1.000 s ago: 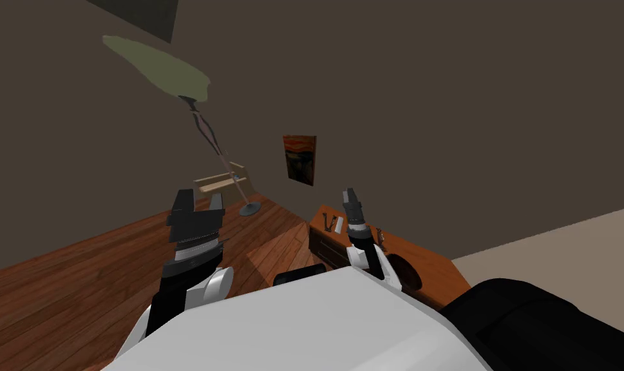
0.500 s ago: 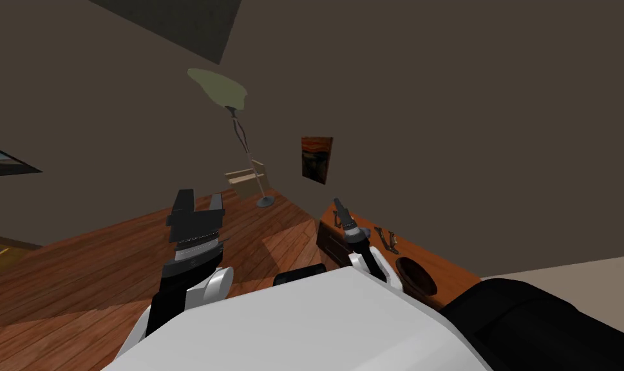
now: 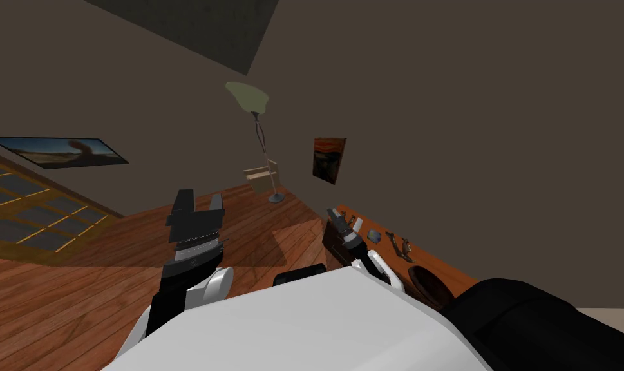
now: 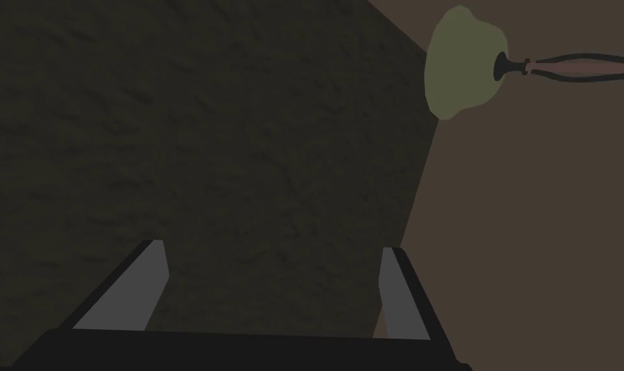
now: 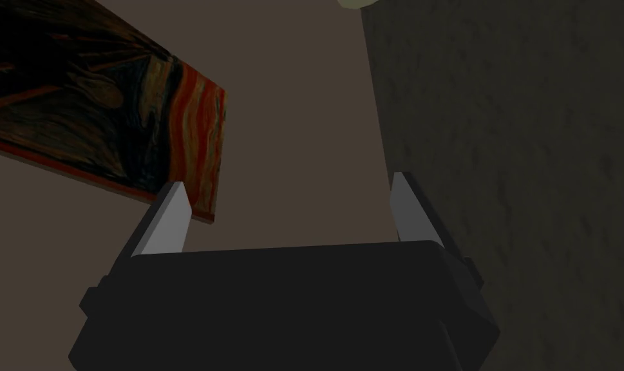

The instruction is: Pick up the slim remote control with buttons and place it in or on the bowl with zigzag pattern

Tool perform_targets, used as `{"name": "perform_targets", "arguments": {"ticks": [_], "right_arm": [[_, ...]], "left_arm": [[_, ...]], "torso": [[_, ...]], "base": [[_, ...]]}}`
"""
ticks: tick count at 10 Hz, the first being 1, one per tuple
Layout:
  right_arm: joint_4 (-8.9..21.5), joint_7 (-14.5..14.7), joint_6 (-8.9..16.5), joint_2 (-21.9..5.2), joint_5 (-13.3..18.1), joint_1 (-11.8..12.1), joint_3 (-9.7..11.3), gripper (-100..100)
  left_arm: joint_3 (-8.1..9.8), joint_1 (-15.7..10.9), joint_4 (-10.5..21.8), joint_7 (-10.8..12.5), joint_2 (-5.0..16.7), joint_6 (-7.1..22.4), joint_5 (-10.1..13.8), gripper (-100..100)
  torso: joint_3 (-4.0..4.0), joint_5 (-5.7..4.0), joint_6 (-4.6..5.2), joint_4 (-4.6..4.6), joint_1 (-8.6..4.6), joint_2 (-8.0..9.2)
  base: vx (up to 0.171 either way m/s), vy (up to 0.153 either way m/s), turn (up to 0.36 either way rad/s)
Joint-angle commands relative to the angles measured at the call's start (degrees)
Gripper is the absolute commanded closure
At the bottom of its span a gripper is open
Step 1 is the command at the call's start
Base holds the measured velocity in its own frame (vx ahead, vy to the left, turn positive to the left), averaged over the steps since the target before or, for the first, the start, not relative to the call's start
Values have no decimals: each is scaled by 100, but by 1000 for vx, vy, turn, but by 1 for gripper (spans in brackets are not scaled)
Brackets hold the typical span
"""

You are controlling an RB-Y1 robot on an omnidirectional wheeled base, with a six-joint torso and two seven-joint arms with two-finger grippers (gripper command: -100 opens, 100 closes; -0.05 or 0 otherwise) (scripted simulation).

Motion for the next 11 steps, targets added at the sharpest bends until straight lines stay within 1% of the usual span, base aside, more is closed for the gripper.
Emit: {"name": "perform_targets", "arguments": {"ticks": [1,2,3,4,5,7,8,9,10,11], "right_arm": [[286,186,121,-242,173,22,133,-100],[524,353,181,-396,323,38,249,-100],[573,353,181,-450,323,38,249,-100],[806,525,240,-659,480,50,369,-100],[855,525,240,-659,480,50,369,-100],[1299,884,351,-1039,809,55,626,-100],[1416,884,351,-1072,809,55,626,-100],[1617,1069,401,-1274,980,49,763,-100],[1899,1251,448,-1457,1154,37,903,-100],[2082,1255,448,-1472,1154,37,903,-100]], "left_arm": [[0,0,0,0,0,0,0,0],[-1,-1,0,0,0,0,0,0],[-1,-1,0,0,0,0,0,0],[1,1,0,0,0,0,0,0],[0,0,0,0,0,0,0,0],[0,0,0,0,1,0,0,0],[0,0,0,0,0,0,0,0],[1,1,0,0,1,0,0,0],[0,0,0,0,1,0,0,0],[0,0,0,0,1,0,0,0]], "torso": [[0,0,0,0,0,0],[-2,0,-4,-1,2,-2],[-1,1,-4,0,3,-1],[-3,-1,3,-1,-7,-5],[-4,-2,-2,-2,-8,-6],[-8,-4,-2,-3,-19,-14],[-8,-2,-2,-3,-11,-13],[-9,-3,4,-3,-17,-15],[-9,-4,-1,-3,-20,-15],[-6,-4,-1,-2,-21,-9]], "base": [[-83,80,294],[-93,87,447],[-67,58,111],[-69,59,224],[-48,41,163],[-48,53,350],[-41,46,131],[-43,43,260],[-60,40,468],[-37,19,126]]}}
